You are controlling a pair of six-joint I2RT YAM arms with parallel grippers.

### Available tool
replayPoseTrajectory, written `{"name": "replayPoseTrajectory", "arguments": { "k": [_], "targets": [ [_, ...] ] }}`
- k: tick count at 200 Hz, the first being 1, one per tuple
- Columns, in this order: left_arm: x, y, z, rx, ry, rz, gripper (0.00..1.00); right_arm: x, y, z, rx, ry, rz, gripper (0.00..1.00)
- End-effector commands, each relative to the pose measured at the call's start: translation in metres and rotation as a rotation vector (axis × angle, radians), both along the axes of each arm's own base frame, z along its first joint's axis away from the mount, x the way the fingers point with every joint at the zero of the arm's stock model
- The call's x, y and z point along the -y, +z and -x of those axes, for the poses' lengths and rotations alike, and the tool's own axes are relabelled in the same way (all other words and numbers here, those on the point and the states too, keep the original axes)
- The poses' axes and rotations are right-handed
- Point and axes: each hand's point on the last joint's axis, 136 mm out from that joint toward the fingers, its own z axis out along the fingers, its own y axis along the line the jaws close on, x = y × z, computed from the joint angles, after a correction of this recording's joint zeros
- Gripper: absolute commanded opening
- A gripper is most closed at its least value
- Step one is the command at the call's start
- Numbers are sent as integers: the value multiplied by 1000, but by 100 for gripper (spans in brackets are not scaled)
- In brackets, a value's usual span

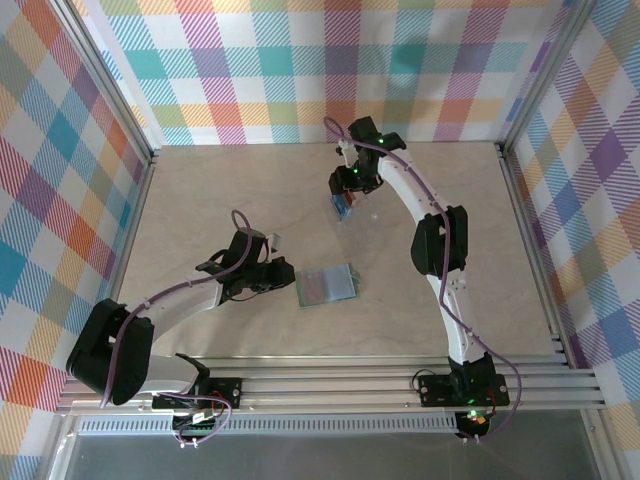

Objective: Put the credit cards into the card holder

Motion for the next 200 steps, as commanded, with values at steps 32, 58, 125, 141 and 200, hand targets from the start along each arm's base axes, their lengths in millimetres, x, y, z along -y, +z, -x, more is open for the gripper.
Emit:
{"name": "replayPoseTrajectory", "arguments": {
  "k": [32,58,125,141,200],
  "targets": [
    [-3,1,3,15,-4,-9,10,-1,13,5,-51,13,-109,49],
    [-3,2,3,17,-3,-9,10,1,23,2,-46,4,-142,46],
    [-3,1,3,17,-4,-9,10,5,29,-1,-46,-13,-170,36],
    [-3,1,3,14,-6,-9,10,6,29,-1,-45,-16,-170,33],
    [-3,0,3,11,-6,-10,11,8,30,-2,-45,-28,-170,25]
  ]
}}
